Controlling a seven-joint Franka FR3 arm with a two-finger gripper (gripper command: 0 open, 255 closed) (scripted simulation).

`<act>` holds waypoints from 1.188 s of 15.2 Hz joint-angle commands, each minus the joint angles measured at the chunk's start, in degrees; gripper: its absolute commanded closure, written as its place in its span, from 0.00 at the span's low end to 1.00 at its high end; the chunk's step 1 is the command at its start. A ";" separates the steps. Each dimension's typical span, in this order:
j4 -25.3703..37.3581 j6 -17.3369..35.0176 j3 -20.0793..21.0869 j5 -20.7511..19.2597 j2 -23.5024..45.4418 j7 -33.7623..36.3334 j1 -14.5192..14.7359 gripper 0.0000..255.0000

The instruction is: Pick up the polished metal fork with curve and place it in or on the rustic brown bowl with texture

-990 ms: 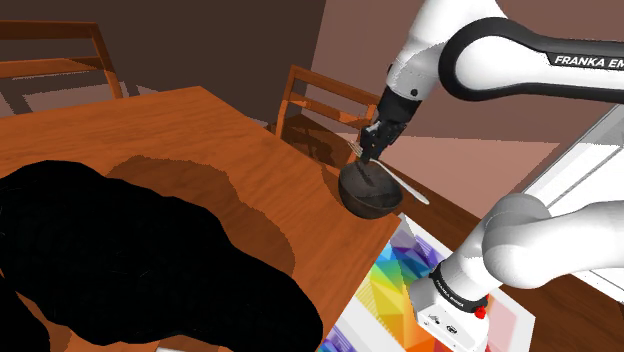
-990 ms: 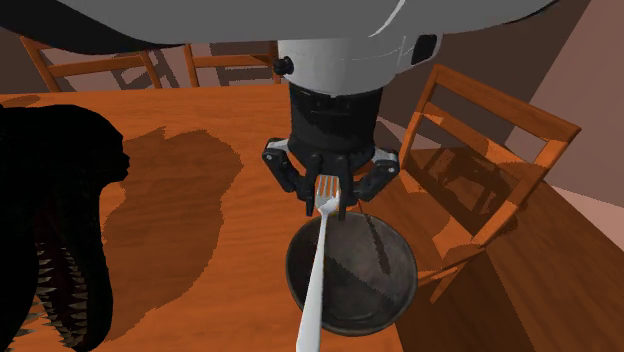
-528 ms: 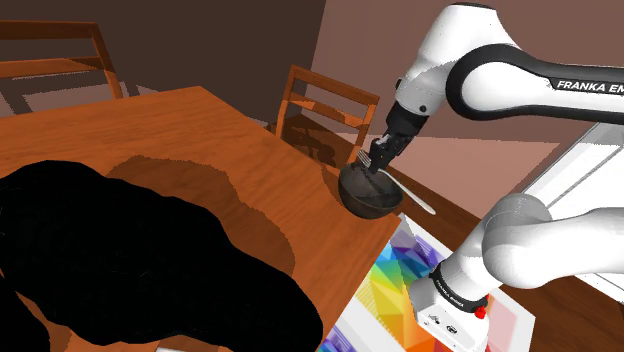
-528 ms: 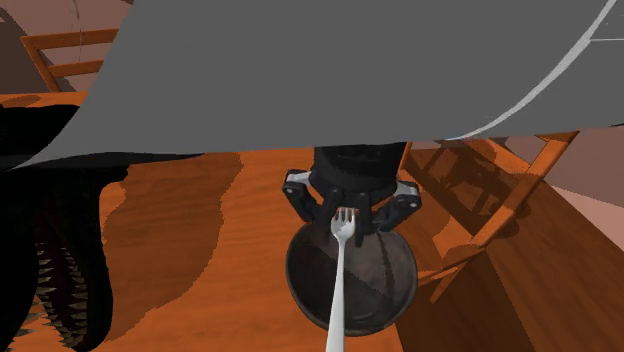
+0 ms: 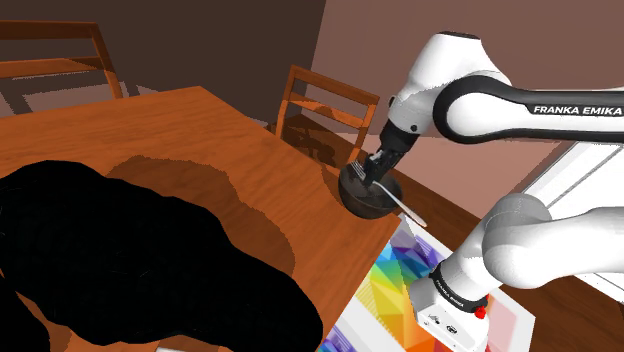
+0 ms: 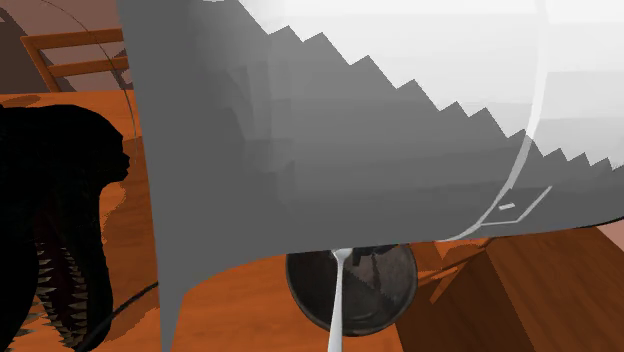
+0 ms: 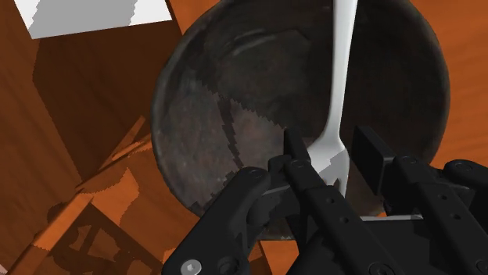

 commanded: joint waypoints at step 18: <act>5.35 -6.48 -0.49 -0.51 -1.16 0.16 -0.20 0.00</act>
